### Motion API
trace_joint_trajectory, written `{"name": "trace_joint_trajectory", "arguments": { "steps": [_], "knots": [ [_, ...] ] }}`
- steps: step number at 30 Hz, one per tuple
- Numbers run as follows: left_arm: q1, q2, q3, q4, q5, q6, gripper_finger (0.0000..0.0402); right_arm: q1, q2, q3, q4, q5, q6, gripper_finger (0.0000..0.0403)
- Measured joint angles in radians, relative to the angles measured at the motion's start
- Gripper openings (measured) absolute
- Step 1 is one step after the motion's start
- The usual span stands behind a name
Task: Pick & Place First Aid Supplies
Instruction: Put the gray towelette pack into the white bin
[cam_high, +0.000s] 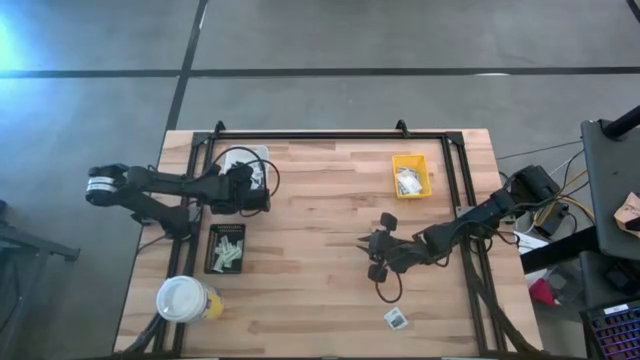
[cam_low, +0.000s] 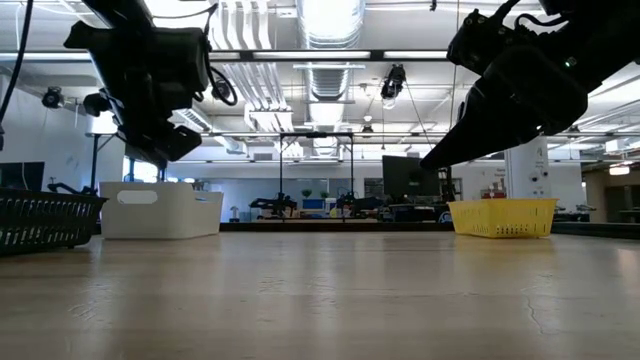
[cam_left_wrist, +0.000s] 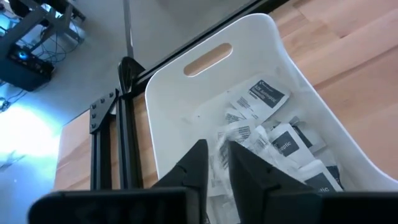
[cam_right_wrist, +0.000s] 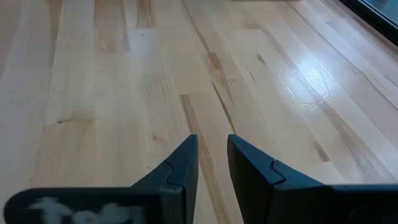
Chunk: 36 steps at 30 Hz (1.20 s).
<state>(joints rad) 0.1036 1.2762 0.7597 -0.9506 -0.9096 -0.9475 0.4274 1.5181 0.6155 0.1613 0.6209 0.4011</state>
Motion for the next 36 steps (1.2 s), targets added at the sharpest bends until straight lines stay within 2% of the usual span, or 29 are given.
{"name": "trace_joint_trajectory", "arguments": {
  "steps": [5,7,12,18,23,26,29,36],
  "knots": [
    [0.0,0.0,0.0,0.0,-0.007,0.007,0.0081,0.0,0.0,0.0,0.0,-0.002,0.0,0.0089],
    [0.0,0.0,0.003,-0.001,-0.012,0.017,0.0084,0.0,-0.004,0.0,-0.001,-0.042,0.0,0.0091],
    [0.0,0.0,0.051,0.0,-0.007,0.105,0.0083,0.0,-0.037,0.0,-0.015,-0.225,0.034,0.0082],
    [-0.008,-0.001,0.134,0.027,0.021,0.213,0.0084,0.001,-0.096,0.0,-0.173,-0.417,0.175,0.0064],
    [-0.04,-0.001,0.172,0.141,0.059,0.325,0.0083,0.03,-0.105,0.0,-0.188,-0.668,0.191,0.0051],
    [-0.07,-0.001,0.174,0.237,0.089,0.397,0.0084,0.064,-0.103,-0.002,-0.188,-0.76,0.202,0.0043],
    [-0.104,-0.001,0.174,0.31,0.113,0.44,0.0083,0.108,-0.102,-0.004,-0.188,-0.809,0.23,0.0033],
    [-0.183,-0.001,0.172,0.426,0.131,0.484,0.0084,0.21,-0.102,-0.009,-0.186,-0.816,0.28,0.001]
  ]
}}
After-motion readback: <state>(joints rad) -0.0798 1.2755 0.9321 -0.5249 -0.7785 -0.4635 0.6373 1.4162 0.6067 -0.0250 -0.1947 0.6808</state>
